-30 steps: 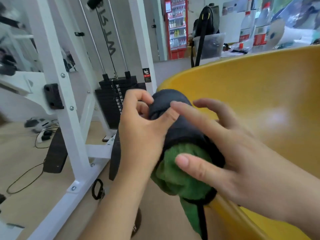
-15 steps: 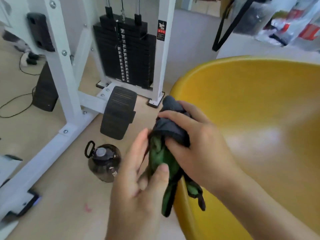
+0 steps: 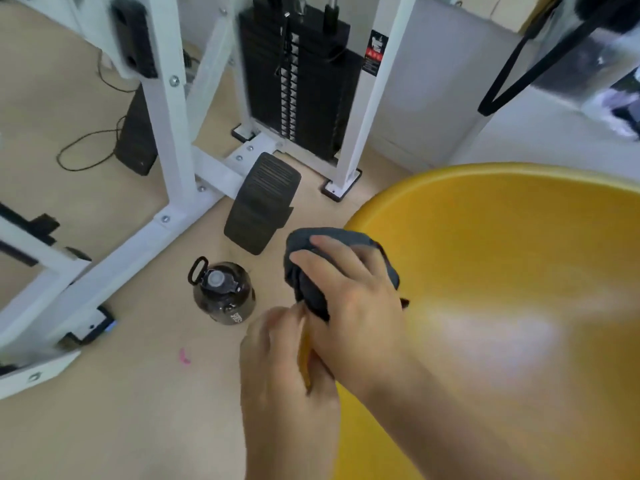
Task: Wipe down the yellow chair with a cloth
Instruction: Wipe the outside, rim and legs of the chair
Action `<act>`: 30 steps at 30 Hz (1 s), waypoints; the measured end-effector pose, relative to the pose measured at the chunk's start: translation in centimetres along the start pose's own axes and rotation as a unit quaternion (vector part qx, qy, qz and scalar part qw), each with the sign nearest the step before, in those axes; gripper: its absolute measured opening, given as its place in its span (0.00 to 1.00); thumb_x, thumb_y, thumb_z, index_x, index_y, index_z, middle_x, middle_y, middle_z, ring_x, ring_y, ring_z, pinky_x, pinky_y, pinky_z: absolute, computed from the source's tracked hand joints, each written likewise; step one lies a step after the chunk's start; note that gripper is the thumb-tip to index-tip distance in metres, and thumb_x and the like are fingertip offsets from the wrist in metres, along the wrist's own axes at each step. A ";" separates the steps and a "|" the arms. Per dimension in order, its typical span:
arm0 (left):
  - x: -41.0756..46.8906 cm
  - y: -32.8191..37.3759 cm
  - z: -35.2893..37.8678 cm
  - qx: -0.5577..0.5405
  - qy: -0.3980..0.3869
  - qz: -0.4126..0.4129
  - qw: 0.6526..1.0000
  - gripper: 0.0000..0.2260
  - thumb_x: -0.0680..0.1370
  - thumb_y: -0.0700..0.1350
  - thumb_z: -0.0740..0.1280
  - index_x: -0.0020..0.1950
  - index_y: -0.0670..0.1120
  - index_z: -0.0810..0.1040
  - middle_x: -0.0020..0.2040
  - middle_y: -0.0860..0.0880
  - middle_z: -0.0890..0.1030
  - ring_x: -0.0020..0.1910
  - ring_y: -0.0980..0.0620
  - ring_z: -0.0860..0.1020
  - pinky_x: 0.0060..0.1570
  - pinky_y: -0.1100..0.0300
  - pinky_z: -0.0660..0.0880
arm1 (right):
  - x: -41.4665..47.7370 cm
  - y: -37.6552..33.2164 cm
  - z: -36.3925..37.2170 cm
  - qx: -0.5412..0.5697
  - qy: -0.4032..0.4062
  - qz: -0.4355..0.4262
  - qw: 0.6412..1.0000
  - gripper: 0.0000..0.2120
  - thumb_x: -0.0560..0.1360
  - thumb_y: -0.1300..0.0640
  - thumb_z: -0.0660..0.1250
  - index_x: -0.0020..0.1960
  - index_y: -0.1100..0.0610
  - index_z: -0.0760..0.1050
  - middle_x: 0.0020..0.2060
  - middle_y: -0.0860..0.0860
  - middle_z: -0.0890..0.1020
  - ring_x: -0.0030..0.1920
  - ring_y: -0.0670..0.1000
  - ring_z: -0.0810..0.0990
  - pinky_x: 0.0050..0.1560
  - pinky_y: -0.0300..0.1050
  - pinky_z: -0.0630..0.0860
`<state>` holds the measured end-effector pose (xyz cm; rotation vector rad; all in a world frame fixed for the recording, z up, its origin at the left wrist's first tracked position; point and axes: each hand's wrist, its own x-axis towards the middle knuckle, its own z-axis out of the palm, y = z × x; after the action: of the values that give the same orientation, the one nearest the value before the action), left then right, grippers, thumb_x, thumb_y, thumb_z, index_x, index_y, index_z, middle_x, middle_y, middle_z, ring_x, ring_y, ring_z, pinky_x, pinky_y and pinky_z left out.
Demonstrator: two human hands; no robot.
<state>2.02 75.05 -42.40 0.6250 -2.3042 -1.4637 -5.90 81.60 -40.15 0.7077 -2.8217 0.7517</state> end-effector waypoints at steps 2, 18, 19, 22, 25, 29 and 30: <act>1.0 0.4 2.0 0.034 0.018 -0.038 0.999 0.20 0.72 0.33 0.66 0.62 0.48 0.73 0.54 0.54 0.76 0.54 0.49 0.77 0.49 0.47 0.77 | 2.1 1.9 0.1 -0.012 -0.060 -0.080 0.995 0.17 0.67 0.54 0.67 0.56 0.50 0.80 0.56 0.46 0.81 0.51 0.57 0.75 0.45 0.51 0.78; 1.5 1.8 6.8 0.325 0.078 -0.037 0.942 0.34 0.63 0.37 0.55 0.69 0.52 0.71 0.53 0.45 0.71 0.47 0.43 0.68 0.41 0.48 0.75 | 10.8 11.0 -2.0 -0.012 -0.085 0.028 0.996 0.14 0.73 0.47 0.59 0.54 0.46 0.78 0.57 0.47 0.76 0.59 0.59 0.68 0.46 0.46 0.63; 1.9 2.3 7.0 0.323 0.074 -0.047 0.942 0.33 0.63 0.39 0.53 0.68 0.52 0.72 0.53 0.44 0.72 0.47 0.42 0.69 0.43 0.49 0.74 | 9.8 8.8 -1.1 -0.001 -0.115 -0.011 0.993 0.13 0.73 0.47 0.60 0.54 0.46 0.78 0.58 0.46 0.75 0.59 0.59 0.66 0.45 0.45 0.64; 4.4 4.5 7.9 0.285 0.043 -0.035 0.957 0.26 0.64 0.37 0.58 0.61 0.46 0.76 0.54 0.45 0.73 0.52 0.45 0.68 0.47 0.52 0.70 | 9.0 8.7 -1.5 0.022 -0.124 -0.116 0.985 0.11 0.73 0.48 0.65 0.54 0.46 0.80 0.57 0.45 0.77 0.54 0.58 0.68 0.42 0.46 0.69; 8.9 6.6 10.6 0.264 -0.033 0.069 0.962 0.17 0.70 0.38 0.66 0.59 0.45 0.77 0.57 0.47 0.76 0.57 0.48 0.70 0.52 0.54 0.72 | 10.5 16.1 -4.4 0.003 -0.100 -0.115 0.988 0.17 0.69 0.56 0.72 0.57 0.47 0.80 0.60 0.47 0.79 0.50 0.57 0.73 0.43 0.45 0.73; 12.4 6.8 13.9 0.314 -0.116 0.123 0.934 0.21 0.73 0.42 0.70 0.66 0.42 0.75 0.60 0.44 0.78 0.58 0.42 0.75 0.56 0.47 0.75 | 12.2 24.8 -8.5 -0.097 -0.008 0.050 0.994 0.20 0.70 0.62 0.70 0.61 0.51 0.79 0.61 0.51 0.79 0.50 0.62 0.74 0.46 0.53 0.78; 12.8 6.8 14.2 0.320 -0.122 0.116 0.932 0.22 0.72 0.42 0.71 0.65 0.42 0.75 0.59 0.45 0.79 0.57 0.43 0.76 0.53 0.48 0.75 | 12.1 25.3 -8.5 -0.093 0.034 0.120 0.988 0.20 0.71 0.62 0.68 0.62 0.51 0.78 0.63 0.51 0.77 0.52 0.63 0.73 0.50 0.53 0.76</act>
<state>-17.14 81.62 -41.46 0.3115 -2.9475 -0.6960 -28.49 100.27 -40.81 0.3101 -2.8953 0.5217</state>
